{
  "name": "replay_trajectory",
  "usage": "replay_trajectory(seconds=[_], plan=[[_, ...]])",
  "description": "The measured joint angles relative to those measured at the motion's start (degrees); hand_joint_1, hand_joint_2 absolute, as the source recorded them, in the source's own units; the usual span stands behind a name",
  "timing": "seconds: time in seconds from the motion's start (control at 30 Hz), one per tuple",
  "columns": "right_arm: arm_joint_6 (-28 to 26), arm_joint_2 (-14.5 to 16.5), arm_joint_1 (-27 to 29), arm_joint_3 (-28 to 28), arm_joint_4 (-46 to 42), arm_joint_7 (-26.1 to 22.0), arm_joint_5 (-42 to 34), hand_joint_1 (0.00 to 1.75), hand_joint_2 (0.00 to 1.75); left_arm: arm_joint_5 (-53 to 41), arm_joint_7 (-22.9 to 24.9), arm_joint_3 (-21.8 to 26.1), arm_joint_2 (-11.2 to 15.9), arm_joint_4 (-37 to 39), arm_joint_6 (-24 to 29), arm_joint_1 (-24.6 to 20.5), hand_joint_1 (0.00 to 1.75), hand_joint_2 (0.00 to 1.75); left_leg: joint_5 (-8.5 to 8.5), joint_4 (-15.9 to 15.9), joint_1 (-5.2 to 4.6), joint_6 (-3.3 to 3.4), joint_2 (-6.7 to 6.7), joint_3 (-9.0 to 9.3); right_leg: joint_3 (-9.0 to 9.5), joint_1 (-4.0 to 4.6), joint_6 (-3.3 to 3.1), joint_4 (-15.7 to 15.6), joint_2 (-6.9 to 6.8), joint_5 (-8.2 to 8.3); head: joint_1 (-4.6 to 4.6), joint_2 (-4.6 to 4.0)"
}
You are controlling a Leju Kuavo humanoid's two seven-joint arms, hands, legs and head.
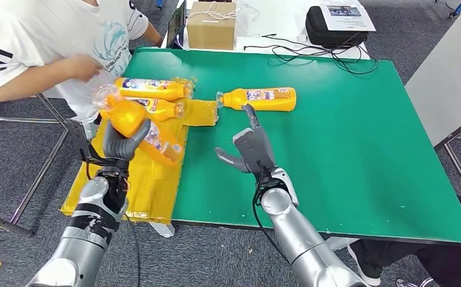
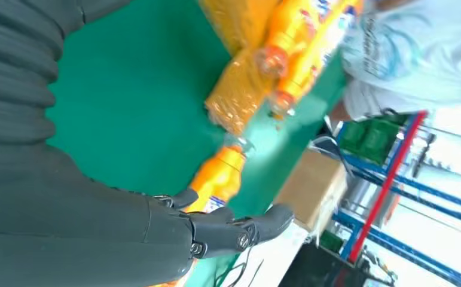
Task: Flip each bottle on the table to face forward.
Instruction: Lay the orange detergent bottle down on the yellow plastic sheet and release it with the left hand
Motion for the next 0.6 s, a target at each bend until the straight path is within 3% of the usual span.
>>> replay_trajectory(seconds=[0.17,0.37,0.6], plan=[[-0.5,-0.5,1.2,-2.6,-3.1,-1.0,-1.3,0.00,1.75,-8.1,-3.3,4.4,1.8,2.9,5.3,-1.9,1.75,1.75,0.01,0.0,0.01,-0.02,-0.01,-0.01,-0.01,0.01,0.00,0.0,0.00,-0.01,0.01,0.00],[-1.1,-0.8,3.1,-4.7,-7.3,-1.8,-2.5,0.00,1.75,-31.7,-6.8,5.4,3.2,5.8,25.2,-3.0,1.75,1.75,-0.02,0.0,-0.01,0.00,-0.04,-0.04,-0.02,-0.02,0.00,0.0,-0.01,-0.03,0.03,0.00],[-0.2,-0.8,3.6,-5.4,-9.0,-2.1,-2.8,0.00,1.75,-47.2,-5.9,4.0,3.9,10.2,35.1,-3.2,1.75,1.75,-0.02,0.0,-0.01,0.00,-0.03,-0.04,-0.01,-0.02,0.01,0.0,-0.01,-0.01,0.02,0.00]])
